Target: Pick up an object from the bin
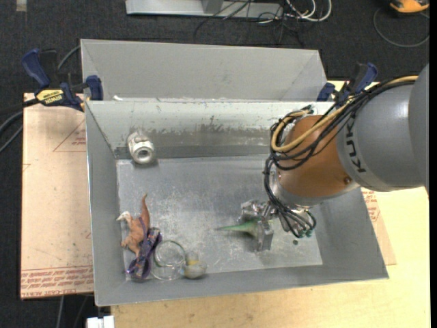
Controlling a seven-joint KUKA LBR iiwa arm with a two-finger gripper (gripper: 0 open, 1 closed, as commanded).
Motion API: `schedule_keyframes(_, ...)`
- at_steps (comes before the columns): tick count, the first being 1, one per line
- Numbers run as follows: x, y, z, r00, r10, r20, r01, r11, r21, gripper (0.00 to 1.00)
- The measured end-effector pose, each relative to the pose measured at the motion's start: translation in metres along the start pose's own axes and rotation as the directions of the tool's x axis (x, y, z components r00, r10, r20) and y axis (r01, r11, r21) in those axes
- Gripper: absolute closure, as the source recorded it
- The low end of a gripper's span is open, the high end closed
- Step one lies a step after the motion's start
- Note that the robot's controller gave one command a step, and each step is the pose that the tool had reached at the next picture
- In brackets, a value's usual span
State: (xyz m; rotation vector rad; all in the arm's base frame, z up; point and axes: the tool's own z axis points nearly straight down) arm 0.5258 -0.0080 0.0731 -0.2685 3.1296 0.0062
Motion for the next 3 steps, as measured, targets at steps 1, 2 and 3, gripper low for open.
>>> schedule_keyframes(1, 0.002, 0.001, -0.011, 1.0, 0.0, -0.007, 0.0, 1.0, -0.001, 1.0)
schedule_keyframes(2, 0.001, 0.0, -0.039, 1.0, 0.0, -0.002, 0.0, 1.0, 0.0, 1.0)
schedule_keyframes(3, -0.001, 0.0, -0.051, 1.0, 0.0, 0.003, 0.0, 1.0, 0.001, 1.0)
